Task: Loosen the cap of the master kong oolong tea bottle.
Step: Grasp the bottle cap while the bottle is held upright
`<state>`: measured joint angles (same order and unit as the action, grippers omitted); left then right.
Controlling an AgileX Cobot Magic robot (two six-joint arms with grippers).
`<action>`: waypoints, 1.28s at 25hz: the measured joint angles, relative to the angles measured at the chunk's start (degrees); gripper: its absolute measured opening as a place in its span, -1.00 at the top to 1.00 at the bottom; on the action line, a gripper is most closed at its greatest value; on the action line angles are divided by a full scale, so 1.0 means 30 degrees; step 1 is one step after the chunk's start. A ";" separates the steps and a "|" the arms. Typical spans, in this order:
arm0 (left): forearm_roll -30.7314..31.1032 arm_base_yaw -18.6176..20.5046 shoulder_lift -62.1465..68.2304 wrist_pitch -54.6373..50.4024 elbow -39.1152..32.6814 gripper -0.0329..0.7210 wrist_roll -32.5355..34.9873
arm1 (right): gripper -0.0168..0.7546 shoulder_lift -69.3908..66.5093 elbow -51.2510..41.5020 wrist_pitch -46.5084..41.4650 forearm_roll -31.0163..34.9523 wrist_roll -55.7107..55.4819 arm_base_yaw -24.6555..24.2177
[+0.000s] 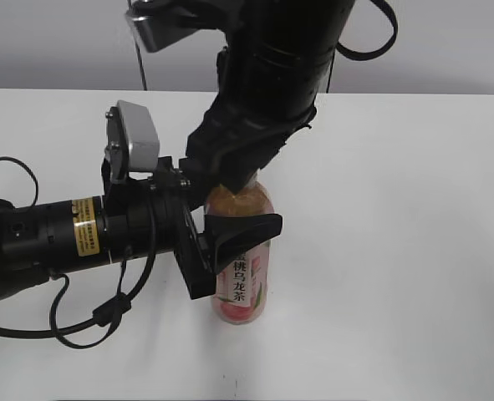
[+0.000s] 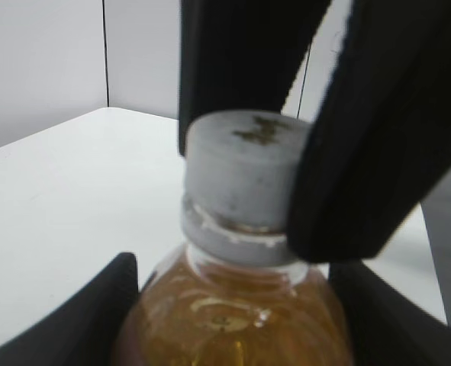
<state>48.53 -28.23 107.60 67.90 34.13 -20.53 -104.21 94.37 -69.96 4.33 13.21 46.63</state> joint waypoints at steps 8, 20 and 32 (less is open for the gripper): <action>0.0000 0.0000 0.0000 0.0000 0.0000 -0.30 0.0000 | 0.23 0.0000 0.0000 0.0000 -0.0009 0.3406 0.0000; 0.0115 0.0000 0.0000 0.0000 0.0000 -0.30 0.0074 | 0.23 0.0000 0.0020 0.0035 -0.0104 1.5571 -0.0018; 0.0181 -0.0024 0.0000 0.0006 0.0000 -0.30 0.0189 | 0.23 0.0018 0.0077 0.0109 -0.0132 2.9148 -0.0018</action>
<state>49.07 -28.30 107.60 67.92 34.13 -19.96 -104.15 94.60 -69.63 3.94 100.65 46.57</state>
